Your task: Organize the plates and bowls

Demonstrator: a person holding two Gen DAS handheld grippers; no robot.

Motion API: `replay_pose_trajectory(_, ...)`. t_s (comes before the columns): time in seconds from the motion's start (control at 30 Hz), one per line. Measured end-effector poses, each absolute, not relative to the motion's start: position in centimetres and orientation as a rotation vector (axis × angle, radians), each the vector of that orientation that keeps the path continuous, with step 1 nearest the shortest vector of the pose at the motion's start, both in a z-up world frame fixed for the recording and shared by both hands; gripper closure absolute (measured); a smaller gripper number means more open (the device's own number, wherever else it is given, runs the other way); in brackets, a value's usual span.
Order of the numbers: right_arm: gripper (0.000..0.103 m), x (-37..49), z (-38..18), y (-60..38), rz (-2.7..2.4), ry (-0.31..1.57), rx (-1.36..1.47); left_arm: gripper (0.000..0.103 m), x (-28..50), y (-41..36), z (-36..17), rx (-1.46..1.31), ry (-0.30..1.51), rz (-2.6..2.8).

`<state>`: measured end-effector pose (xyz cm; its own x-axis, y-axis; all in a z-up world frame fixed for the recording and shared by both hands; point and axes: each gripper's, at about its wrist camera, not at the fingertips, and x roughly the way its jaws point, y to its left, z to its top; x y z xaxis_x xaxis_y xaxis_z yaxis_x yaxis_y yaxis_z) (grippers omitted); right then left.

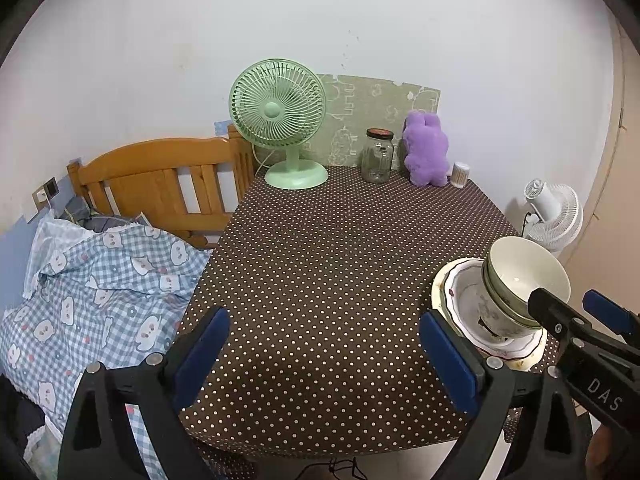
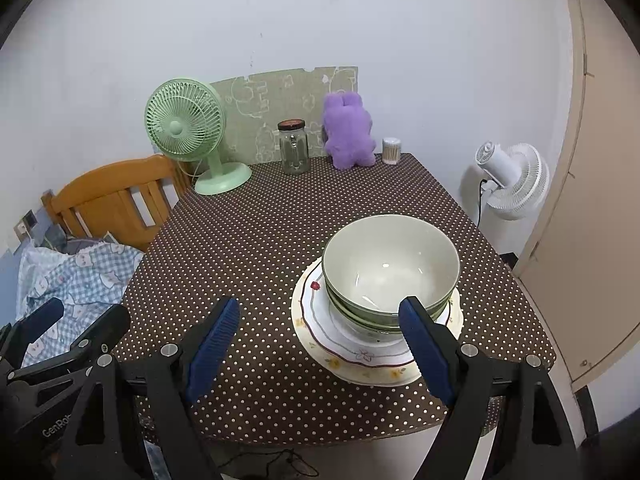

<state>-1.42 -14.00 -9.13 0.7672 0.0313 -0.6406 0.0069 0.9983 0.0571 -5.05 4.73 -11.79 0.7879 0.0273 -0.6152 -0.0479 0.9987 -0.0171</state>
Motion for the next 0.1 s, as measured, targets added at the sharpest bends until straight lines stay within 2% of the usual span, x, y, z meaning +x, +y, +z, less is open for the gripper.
replay_pose_trajectory(0.1, 0.019, -1.23, -9.2, -13.79, 0.013, 0.7, 0.058, 0.005, -4.8, 4.95, -11.77, -0.028, 0.662, 0.041)
